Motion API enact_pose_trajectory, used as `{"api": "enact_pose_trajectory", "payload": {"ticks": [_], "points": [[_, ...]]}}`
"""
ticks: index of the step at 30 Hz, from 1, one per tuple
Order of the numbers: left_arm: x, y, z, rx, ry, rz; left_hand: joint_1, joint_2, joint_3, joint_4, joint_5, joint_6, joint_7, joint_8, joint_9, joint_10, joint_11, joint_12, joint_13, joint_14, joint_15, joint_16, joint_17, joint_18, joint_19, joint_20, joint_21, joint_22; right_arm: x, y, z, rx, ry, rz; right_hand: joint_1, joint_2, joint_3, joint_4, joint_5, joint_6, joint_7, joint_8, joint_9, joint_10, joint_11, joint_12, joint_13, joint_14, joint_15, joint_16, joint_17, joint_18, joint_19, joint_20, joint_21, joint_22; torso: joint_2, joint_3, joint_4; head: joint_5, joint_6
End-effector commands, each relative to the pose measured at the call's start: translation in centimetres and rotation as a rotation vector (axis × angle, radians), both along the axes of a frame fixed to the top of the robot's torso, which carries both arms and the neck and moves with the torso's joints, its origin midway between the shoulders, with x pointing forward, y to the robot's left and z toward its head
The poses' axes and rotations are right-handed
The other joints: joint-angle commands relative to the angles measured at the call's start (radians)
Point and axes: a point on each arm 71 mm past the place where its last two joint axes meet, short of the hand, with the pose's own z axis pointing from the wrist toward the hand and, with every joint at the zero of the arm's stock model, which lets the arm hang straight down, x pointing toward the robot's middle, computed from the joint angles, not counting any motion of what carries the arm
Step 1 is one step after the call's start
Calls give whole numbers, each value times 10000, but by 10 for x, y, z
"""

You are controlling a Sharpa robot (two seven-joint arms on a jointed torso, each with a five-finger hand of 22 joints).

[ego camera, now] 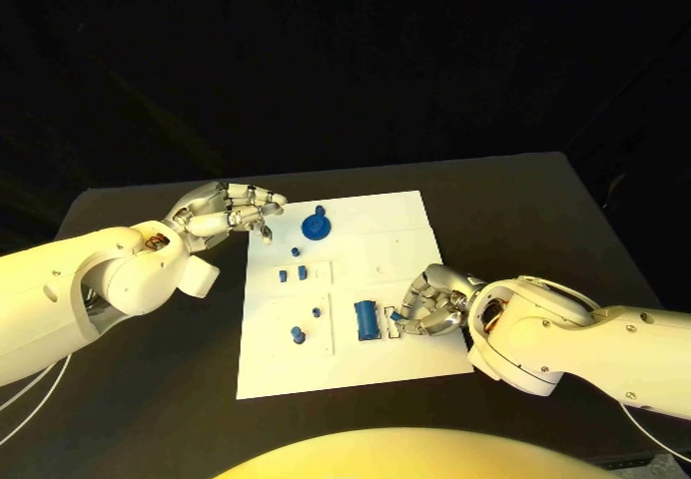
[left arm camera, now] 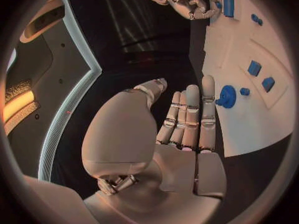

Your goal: Assemble the parts on the task board

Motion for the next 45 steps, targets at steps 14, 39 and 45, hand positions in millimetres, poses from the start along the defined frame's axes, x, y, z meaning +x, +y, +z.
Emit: {"api": "enact_pose_trajectory", "payload": {"ticks": [14, 39, 45], "points": [[-1, -2, 1, -94, 17, -188, 23, 131, 1, 71, 63, -87, 200, 67, -18, -49, -12, -10, -12, -63, 21, -29, 16, 149, 50, -3, -1, -17, 0, 6, -1, 437, 148, -134, -408, 82, -89, 214, -214, 2, -70, 37, 7, 1061, -41, 98, 2628, 1061, -54, 50, 2628, -67, 1046, -45, 44, 2635, -4, 13, -8, 18, -21], [-2, -1, 1, 11, 5, -250, 17, 128, -7, 87, 61, -91, 202, 71, -20, -53, -10, -6, -13, -65, 23, -27, 18, 148, 52, -2, -5, -21, 5, 10, -10, -110, 634, 352, -1485, 391, -548, 490, -1262, 243, -147, 223, 114, 1068, -87, 113, 2634, 1061, -76, 50, 2628, -67, 1046, -44, 44, 2635, 2, -1, -5, 72, -93], [-1, -1, 0, 19, 1, -250, 17, 128, -7, 87, 61, -91, 202, 71, -20, -53, -10, -6, -13, -65, 23, -27, 18, 148, 52, -2, -5, -21, 5, 11, -10, -51, 610, 394, -1430, 372, -549, 449, -1278, 240, -171, 249, 131, 1068, -107, 113, 2634, 1061, -91, 50, 2628, -67, 1046, -55, 44, 2635, 10, -3, -10, 65, -117]]}}
